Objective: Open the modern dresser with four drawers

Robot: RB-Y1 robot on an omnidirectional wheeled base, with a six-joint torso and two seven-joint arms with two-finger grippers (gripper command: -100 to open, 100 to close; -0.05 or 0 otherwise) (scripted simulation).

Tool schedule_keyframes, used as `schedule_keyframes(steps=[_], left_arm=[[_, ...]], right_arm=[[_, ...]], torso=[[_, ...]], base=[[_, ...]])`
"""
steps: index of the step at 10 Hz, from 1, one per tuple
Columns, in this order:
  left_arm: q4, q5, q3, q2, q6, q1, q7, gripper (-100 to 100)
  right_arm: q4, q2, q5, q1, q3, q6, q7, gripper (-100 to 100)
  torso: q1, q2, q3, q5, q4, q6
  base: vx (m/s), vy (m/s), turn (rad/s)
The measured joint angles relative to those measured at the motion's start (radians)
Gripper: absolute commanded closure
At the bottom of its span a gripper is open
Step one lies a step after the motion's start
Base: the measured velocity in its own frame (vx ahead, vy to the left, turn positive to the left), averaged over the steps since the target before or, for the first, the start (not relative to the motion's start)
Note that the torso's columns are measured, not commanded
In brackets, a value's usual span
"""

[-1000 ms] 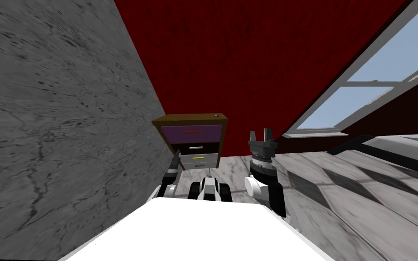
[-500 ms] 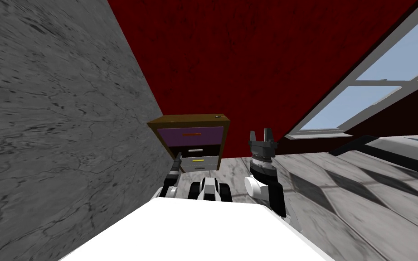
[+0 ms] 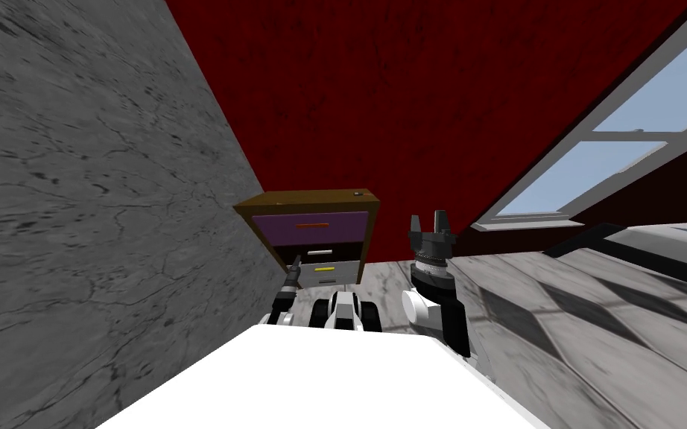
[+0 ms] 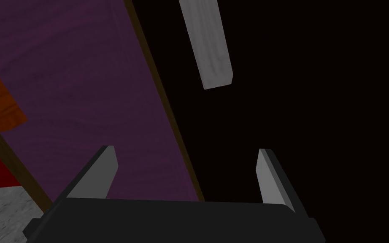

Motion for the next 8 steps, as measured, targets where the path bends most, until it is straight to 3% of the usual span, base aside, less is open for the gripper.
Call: schedule_keyframes(steps=[4,6,8], left_arm=[[0.105,-0.008,-0.001,-0.055,-0.026,-0.022,-0.003,-100],[0.124,-0.012,-0.003,-0.097,-0.027,-0.026,-0.009,-100],[0.115,-0.012,-0.003,-0.101,-0.012,-0.033,-0.011,-100]], right_arm=[[0.0,0.0,0.0,0.0,0.0,0.0,0.0,0],[0.0,0.0,0.0,0.0,0.0,0.0,0.0,0],[0.0,0.0,0.0,0.0,0.0,0.0,0.0,0]], torso=[[0.0,0.002,0.001,0.0,0.001,0.0],[-0.001,0.003,0.002,0.0,0.001,0.0],[0.0,0.002,0.001,0.0,0.001,0.0]], base=[[0.072,0.019,-0.009],[0.032,0.002,-0.004],[0.038,0.001,0.003]])
